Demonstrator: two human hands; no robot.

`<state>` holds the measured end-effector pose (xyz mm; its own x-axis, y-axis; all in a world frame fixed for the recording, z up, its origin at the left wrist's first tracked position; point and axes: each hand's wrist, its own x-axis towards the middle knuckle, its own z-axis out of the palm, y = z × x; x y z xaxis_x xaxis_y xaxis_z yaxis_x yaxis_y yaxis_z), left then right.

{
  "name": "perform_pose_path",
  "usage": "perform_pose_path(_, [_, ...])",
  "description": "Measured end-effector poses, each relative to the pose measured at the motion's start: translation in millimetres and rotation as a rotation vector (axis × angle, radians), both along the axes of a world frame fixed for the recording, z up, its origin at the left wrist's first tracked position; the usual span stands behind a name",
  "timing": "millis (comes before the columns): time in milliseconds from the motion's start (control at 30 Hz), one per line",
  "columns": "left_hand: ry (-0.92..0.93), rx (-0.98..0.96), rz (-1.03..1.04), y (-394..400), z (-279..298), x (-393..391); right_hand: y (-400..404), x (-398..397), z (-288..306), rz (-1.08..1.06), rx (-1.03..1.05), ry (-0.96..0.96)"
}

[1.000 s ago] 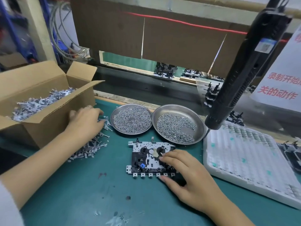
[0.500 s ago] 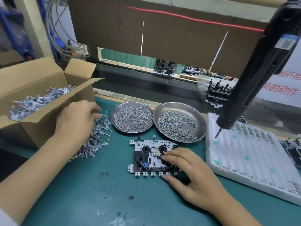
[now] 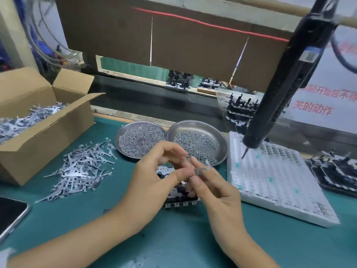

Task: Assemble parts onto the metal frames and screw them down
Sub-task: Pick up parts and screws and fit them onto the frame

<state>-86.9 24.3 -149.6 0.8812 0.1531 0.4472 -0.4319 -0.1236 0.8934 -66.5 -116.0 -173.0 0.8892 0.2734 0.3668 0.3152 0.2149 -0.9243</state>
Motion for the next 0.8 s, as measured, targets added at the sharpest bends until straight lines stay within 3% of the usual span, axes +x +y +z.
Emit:
perform_pose_path(133, [0.133, -0.163, -0.242, 7.5, -1.3, 7.4, -1.6, 3.1, 2.6, 0.078, -0.012, -0.051])
perform_pose_path(233, [0.204, -0.152, -0.359, 17.3, -1.0, 9.5, -4.2, 5.0, 4.0, 0.068, -0.090, -0.102])
perform_pose_path(433, [0.266, -0.128, -0.366, 18.6, -7.1, 11.3, -3.3, 8.2, -2.6, -0.007, -0.029, -0.121])
perform_pose_path(533, [0.212, 0.057, -0.202, 24.3, -6.4, 12.1, -7.0, 14.9, -7.7, -0.142, -0.098, -0.188])
perform_pose_path(633, [0.098, 0.219, -0.111, 30.4, -0.9, 10.3, -10.8, 23.2, -5.5, -0.268, -0.354, -0.372])
perform_pose_path(800, [0.039, 0.540, -0.031, 31.4, -3.6, 9.4, -11.4, 27.2, -7.1, -0.243, -0.672, -0.405])
